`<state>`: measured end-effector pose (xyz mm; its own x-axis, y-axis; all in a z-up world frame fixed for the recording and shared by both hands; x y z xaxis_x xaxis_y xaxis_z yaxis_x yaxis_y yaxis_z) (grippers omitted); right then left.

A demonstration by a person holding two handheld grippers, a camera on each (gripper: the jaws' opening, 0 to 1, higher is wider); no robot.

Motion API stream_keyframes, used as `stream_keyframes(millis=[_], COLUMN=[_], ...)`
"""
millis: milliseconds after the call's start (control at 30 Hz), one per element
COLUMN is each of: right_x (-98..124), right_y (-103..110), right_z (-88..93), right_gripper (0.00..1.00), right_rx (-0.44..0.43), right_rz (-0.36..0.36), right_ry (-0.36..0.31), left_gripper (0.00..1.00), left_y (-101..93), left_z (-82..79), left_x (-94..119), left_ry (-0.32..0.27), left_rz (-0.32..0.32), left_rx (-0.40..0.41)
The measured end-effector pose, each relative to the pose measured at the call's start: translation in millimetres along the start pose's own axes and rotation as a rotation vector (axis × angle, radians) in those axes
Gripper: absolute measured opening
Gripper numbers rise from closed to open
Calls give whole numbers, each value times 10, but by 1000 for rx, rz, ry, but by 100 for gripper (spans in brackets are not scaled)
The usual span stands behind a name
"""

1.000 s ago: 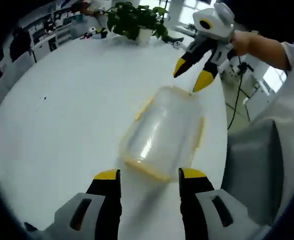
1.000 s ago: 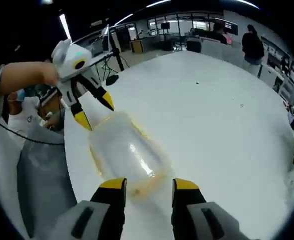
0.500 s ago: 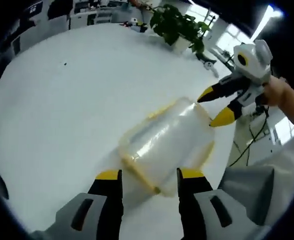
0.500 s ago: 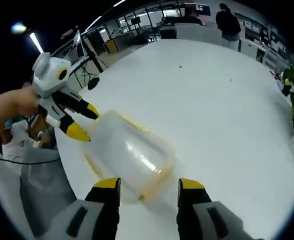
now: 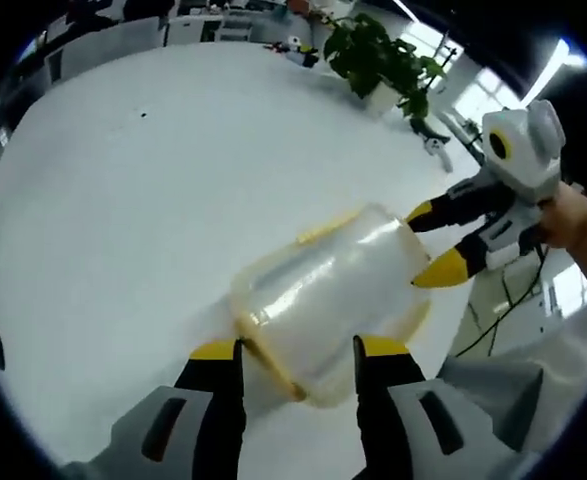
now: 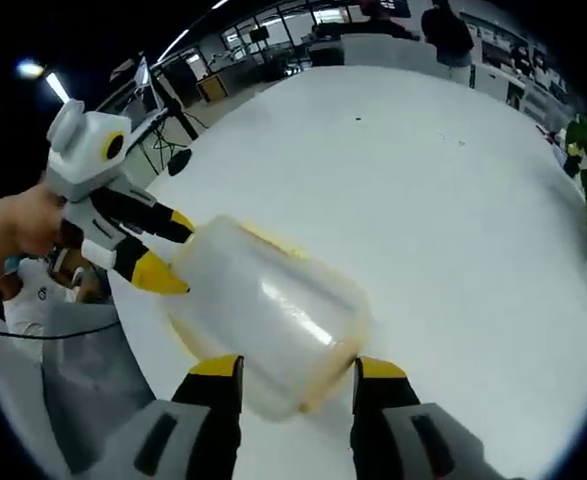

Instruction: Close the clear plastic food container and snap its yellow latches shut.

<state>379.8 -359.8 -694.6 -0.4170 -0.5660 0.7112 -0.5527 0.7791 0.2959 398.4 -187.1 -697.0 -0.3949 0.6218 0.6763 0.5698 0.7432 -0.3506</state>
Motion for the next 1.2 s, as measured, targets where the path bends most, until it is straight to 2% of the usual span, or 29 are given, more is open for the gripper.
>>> stream_keyframes(millis=[133,167,200,233,433,467,500,533,567,667,867,1067,1200], right_x=[-9,-9,-6,-7,-15,-34,-73,-104,-95,-72,-67,-53,-34], right_y=[6,19,5,1,2,8,37,42,5,24,19,22,30], right_z=[2,3,8,10,17,12,-33,10,15,38,27,32,15], right_gripper=[41,41,41,41,40,38,38,38,38,38,40,41,43], right_rx=[5,10,22,13,5,-11,-33,-126,-95,-82,-105,-117,-31], right_rz=[2,5,7,6,15,19,0,9,6,1,-2,-2,-2], right_ry=[3,4,11,8,2,4,-23,5,14,-9,-1,-18,-22], left_gripper=[39,39,37,37,36,36,36,36,36,37,39,40,41], left_y=[-9,-19,12,-6,-42,-39,-54,-34,-35,-30,-35,-6,-10], left_z=[8,8,80,53,66,52,37,26,23,18,10,25,3], left_x=[-13,-32,11,-46,-63,-64,-86,-81,-81,-78,-60,-36,-36], left_ry=[-3,-12,49,9,-18,-17,-21,-14,-11,-13,-25,-67,-80], left_rz=[-6,-16,-26,-23,-20,-20,-17,-22,-22,-22,-25,-14,-1], left_rx=[6,37,27,32,22,25,24,22,18,21,36,54,16])
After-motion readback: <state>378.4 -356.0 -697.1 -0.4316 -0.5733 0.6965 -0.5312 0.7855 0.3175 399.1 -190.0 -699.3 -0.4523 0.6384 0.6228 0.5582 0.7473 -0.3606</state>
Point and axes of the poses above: the point that each gripper's makers call its tool centre point, and the gripper's own axes: x roughly backward along the fingers, y roughly to its left, z roughly out of its underside, the point moved 5 cm from there along x, roughly backward along the fingers, and after that the axes turned 15 degrees about -y, right-handed, at the moved point
